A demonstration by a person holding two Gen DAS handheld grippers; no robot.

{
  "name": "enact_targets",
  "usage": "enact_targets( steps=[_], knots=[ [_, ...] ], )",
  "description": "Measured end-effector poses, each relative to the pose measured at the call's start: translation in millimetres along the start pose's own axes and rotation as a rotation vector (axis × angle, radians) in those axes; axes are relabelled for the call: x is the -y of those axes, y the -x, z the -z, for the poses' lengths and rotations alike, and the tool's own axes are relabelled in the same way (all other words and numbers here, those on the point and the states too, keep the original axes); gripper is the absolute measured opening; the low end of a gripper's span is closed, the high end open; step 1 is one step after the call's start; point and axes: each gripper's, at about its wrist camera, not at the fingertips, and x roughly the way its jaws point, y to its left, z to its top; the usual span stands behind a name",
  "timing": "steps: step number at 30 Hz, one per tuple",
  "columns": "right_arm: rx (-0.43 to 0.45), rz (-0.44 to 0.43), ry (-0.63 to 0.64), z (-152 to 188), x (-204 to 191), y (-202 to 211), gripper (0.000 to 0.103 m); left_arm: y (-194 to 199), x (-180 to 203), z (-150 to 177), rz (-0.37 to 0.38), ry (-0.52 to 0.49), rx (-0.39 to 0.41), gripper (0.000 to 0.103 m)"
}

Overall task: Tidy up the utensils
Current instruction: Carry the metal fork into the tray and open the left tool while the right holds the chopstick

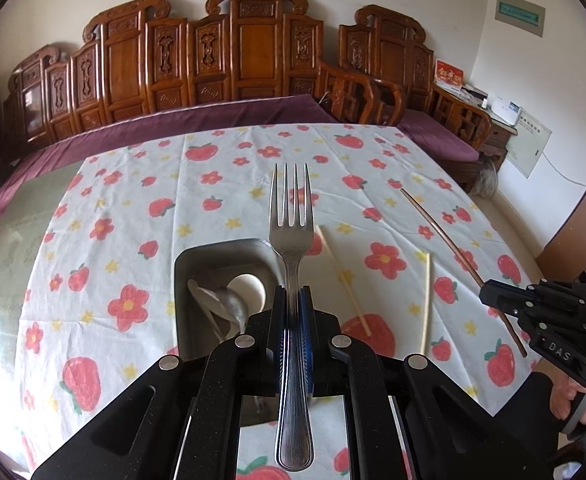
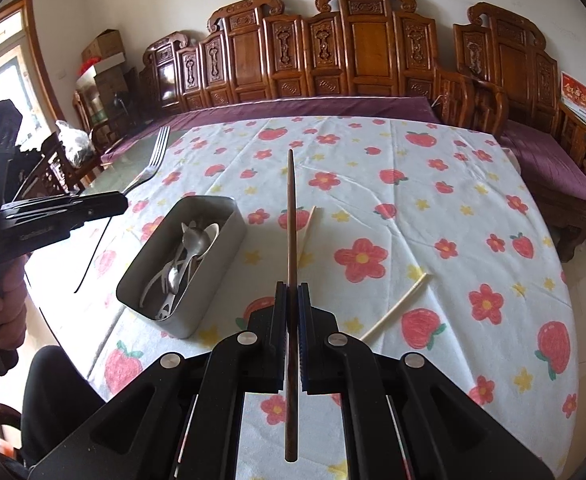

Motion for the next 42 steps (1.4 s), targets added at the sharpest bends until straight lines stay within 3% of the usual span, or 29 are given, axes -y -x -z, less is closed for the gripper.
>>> enact_targets(
  steps=[14,27,37,42],
  knots=[
    [-0.073,-0.043,0.053,-16,-31,-55,0.006,-60,-60,23,-0.020,0.067,-0.110,0.006],
    [-0.090,-0.053,0.054,-15,-31,-72,0.006,-108,-68,31,-0.044,0.089,-0.181,0.006],
    [-0.087,-0.064,0.051,-13,-35,-73,0.006,-118,-70,33,-0.054,0.098,-0.208,0.006],
    [-0.078,-0.077,0.052,-13,-45,-72,0.006,-96,-70,32,-0.057,0.090,-0.166,0.007]
  ],
)
